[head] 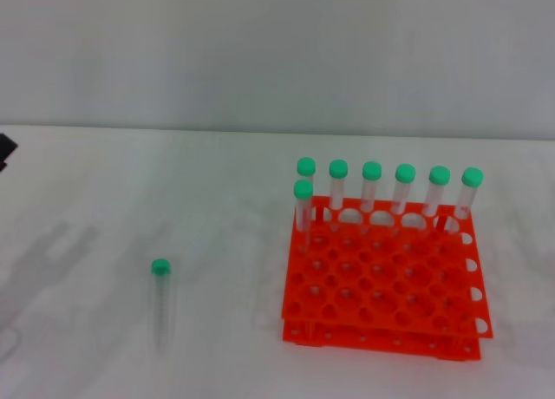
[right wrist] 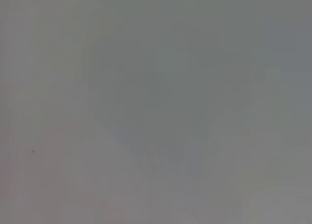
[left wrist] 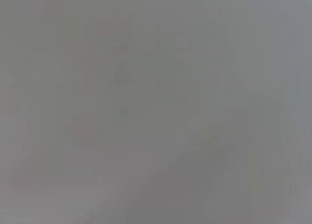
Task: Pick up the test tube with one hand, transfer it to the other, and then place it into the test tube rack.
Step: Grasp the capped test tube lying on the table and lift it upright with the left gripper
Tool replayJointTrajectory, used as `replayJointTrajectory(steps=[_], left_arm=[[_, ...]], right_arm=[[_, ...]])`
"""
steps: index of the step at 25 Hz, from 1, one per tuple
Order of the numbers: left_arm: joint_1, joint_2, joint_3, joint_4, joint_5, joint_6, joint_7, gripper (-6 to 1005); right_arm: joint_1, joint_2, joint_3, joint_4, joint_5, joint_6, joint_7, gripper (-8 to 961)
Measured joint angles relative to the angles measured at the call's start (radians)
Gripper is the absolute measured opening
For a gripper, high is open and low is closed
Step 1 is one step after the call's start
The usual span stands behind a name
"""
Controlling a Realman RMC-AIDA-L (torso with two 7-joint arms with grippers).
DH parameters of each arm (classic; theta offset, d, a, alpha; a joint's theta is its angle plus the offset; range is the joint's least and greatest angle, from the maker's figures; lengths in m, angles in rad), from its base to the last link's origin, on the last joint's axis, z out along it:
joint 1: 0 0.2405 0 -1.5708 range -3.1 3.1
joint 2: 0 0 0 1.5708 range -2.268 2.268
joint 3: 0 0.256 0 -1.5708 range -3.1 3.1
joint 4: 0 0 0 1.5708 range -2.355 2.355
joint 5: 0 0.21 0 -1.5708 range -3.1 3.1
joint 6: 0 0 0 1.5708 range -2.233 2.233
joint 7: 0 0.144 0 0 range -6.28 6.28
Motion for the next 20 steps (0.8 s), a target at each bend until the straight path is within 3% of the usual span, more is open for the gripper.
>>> replayJointTrajectory(steps=[5, 15, 20], left_arm=[[0.007, 0.034, -0.006, 0.121, 0.164, -0.060, -0.152, 864], [-0.028, 0.093, -0.040, 0.249, 0.396, -0.089, -0.378, 864], [-0.057, 0.095, -0.173, 0.417, 0.736, -0.085, -0.633, 864]], right_arm=[[0.003, -0.001, 0.000, 0.000, 0.000, 0.002, 0.000, 857], [0.003, 0.001, 0.000, 0.000, 0.000, 0.004, 0.000, 857], [0.003, 0.002, 0.000, 0.000, 0.000, 0.001, 0.000, 857]])
